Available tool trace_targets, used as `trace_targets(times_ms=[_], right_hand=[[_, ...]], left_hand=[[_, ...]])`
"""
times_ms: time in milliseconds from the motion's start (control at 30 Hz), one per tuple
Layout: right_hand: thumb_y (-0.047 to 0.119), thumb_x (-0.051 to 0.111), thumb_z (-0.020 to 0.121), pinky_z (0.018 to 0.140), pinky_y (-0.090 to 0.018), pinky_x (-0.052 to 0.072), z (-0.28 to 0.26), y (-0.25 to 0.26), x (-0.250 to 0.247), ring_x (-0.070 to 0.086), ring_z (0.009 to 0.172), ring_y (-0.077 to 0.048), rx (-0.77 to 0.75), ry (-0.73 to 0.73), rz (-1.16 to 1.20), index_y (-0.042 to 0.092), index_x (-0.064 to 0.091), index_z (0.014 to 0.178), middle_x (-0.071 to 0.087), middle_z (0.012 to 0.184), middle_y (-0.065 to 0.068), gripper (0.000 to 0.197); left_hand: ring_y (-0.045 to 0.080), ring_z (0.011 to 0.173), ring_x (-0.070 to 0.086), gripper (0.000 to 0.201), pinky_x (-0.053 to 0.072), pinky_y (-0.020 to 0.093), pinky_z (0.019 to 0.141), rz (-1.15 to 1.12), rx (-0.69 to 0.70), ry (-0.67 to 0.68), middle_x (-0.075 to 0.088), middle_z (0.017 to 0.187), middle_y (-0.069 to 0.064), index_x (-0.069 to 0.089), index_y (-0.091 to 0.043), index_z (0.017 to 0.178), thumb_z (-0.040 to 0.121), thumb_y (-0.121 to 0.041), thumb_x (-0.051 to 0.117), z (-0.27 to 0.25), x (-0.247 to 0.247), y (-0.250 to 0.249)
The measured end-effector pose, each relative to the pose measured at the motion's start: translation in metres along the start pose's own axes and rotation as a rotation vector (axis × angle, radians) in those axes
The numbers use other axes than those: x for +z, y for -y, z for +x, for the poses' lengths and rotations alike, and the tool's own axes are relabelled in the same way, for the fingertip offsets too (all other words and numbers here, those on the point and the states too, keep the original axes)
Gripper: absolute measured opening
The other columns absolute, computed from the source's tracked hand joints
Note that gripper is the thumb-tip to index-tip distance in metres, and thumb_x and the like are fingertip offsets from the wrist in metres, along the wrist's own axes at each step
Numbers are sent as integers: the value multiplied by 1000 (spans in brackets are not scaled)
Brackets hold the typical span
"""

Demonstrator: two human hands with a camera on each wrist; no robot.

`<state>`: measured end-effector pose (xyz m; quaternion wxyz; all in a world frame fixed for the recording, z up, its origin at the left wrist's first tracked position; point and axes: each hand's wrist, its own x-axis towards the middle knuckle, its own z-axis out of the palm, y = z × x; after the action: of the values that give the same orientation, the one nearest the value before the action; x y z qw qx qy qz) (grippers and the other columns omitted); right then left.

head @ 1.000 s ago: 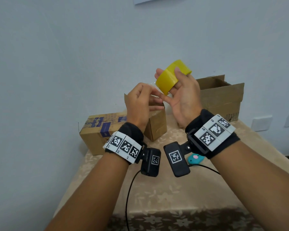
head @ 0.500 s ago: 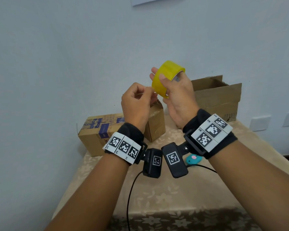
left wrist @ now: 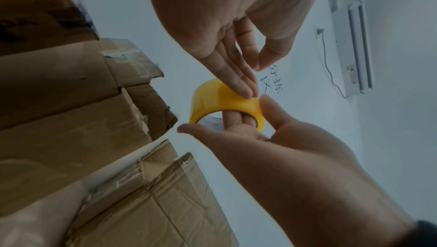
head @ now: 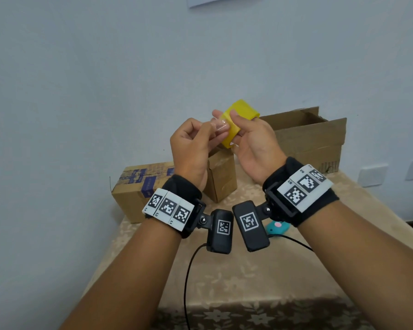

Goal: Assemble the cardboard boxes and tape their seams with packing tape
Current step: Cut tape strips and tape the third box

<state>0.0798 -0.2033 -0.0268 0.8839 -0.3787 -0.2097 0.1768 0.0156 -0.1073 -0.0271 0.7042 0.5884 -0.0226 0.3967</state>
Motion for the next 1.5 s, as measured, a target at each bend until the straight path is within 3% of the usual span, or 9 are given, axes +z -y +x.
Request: trace_targets(times_ms=[167,367,600,733,833,967,1200,1433,1500], right_hand=[[28,52,107,82,-28,56,3,7,-1,68,119,-22,79,-67,62,1,59,140,68,136,-11,43],[50,43,107,111,-49,36,11,19,-16,64,125,-18,75,-70,85,13,59,142,71,132,-5,53],[25,69,99,103,-47,53,5,7,-11,68,116,-19,-5,-105,-35,12,63,127,68,134,-12,31],[39,62,102,86,-39,57,10,5,-7,70,113,-21,-72,-211,-263,9,66,121,72,125,-11,35],[52,56,101,72,-35,53,15,1,-8,69,91,-24,-123,-276,-462,11,61,85,71,120,-19,45],[57,55,98,64,-36,37,15,-1,-18,43,70,-21,-231,-308,-629,-8,54,77,60,81,-33,68],[46,59,102,65,-34,27,8,3,-19,33,68,-23,-225,-242,-700,-14,55,75,37,73,-10,66],[34,63,102,49,-13,42,4,4,-25,58,48,-5,-73,-229,-568,7,66,80,63,53,9,35],[33,65,101,57,-20,49,5,6,-24,67,58,-7,-54,-238,-518,10,70,81,72,65,6,31]], left_hand=[[25,71,73,32,62,33,70,-28,-19,-37,68,75,18,50,-6,68,94,12,54,1,-5,0],[23,70,73,22,62,31,69,-21,-34,-35,72,75,15,56,-2,78,96,10,51,1,-10,-3],[22,75,69,17,62,37,71,-58,-62,-33,63,82,11,59,-4,79,95,2,62,7,-10,-13],[23,65,66,29,62,35,67,-27,-100,-55,63,74,13,43,-12,87,91,10,61,9,-15,-13],[22,59,64,30,62,37,64,173,-43,38,62,76,14,43,-12,105,92,10,57,7,-17,-16],[23,59,65,21,61,37,60,324,0,229,61,76,16,63,-2,111,97,6,49,1,-13,-21],[33,78,71,27,63,40,69,244,-42,373,67,93,16,69,0,112,101,-19,52,-2,-7,-19],[36,97,71,38,62,42,69,214,-109,484,70,115,19,62,1,121,89,-15,49,-3,-13,-16],[37,98,73,38,63,41,67,248,-76,462,70,118,21,61,3,122,87,-8,51,-1,-12,-16]])
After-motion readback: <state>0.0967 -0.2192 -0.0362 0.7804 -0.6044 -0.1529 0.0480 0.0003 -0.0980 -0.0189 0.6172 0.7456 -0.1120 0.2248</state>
